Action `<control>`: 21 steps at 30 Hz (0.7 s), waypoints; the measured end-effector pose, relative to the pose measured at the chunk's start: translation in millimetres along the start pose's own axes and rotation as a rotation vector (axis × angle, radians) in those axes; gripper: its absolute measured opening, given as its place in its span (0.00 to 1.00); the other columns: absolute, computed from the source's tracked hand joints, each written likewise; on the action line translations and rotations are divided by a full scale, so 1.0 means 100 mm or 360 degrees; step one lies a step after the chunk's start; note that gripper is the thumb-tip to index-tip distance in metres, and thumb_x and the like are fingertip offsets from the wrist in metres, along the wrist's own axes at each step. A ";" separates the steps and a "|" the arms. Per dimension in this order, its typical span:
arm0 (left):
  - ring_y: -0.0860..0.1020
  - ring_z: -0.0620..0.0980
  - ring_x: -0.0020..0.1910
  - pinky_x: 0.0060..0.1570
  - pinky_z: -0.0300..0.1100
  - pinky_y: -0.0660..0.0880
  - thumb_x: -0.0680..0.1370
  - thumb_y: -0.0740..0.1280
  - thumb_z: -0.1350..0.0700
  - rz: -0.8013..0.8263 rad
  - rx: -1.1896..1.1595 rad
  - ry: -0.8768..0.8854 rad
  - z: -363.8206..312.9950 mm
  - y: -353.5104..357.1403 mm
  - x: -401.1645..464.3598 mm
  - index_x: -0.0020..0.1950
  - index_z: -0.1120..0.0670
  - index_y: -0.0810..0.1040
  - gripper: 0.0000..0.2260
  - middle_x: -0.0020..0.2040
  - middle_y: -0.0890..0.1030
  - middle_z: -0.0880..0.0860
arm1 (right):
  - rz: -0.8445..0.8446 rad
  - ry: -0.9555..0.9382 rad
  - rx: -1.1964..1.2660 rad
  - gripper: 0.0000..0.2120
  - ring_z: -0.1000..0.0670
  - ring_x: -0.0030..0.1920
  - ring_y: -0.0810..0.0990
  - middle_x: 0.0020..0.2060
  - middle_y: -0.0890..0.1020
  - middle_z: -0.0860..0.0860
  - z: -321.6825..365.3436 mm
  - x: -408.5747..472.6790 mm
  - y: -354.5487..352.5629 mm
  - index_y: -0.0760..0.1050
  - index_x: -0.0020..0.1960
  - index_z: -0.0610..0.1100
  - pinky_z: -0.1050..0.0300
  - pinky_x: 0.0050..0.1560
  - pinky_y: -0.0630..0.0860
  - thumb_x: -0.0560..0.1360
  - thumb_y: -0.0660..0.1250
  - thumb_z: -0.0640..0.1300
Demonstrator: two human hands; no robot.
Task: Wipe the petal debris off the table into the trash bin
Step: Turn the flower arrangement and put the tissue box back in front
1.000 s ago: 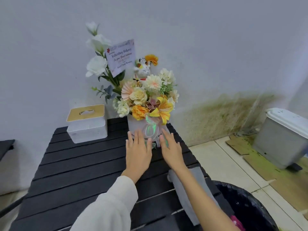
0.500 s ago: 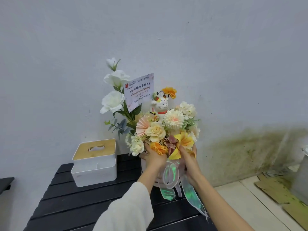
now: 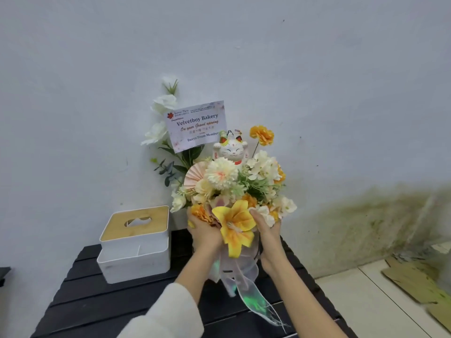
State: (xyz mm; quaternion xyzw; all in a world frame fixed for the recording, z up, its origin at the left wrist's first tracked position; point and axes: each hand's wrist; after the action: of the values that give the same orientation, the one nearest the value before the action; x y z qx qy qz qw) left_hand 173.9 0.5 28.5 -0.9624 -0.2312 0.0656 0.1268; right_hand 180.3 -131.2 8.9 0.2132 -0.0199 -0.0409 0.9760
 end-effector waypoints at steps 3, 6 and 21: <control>0.71 0.64 0.62 0.61 0.56 0.69 0.74 0.67 0.52 -0.0004 0.0044 0.0036 0.07 0.10 0.14 0.74 0.48 0.46 0.37 0.72 0.62 0.58 | -0.0033 -0.0009 0.0057 0.46 0.48 0.63 0.75 0.66 0.73 0.50 -0.10 0.10 0.10 0.52 0.73 0.56 0.42 0.67 0.70 0.64 0.76 0.52; 0.71 0.62 0.61 0.61 0.54 0.70 0.75 0.66 0.52 0.0028 -0.0027 0.0138 0.11 0.17 0.30 0.74 0.48 0.48 0.34 0.72 0.63 0.58 | -0.0045 0.0027 -0.0085 0.49 0.49 0.63 0.74 0.66 0.73 0.52 -0.15 0.16 0.12 0.53 0.73 0.56 0.41 0.66 0.70 0.58 0.74 0.60; 0.76 0.55 0.57 0.57 0.56 0.74 0.64 0.70 0.41 0.0212 0.0103 0.0118 0.31 0.03 0.74 0.65 0.44 0.69 0.30 0.58 0.79 0.50 | -0.0550 -0.0046 -0.0615 0.39 0.44 0.75 0.52 0.76 0.44 0.44 0.15 -0.30 0.26 0.45 0.76 0.53 0.53 0.62 0.66 0.74 0.65 0.41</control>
State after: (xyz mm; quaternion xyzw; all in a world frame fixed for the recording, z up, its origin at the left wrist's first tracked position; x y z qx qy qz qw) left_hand 235.1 38.4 -7.5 -0.9728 -0.1595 0.0457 0.1617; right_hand 151.3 -110.6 32.5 0.0223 0.0111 -0.2131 0.9767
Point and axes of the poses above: each hand's wrist, its own x-axis towards the middle knuckle, its own y-axis out of the palm, z = x × y
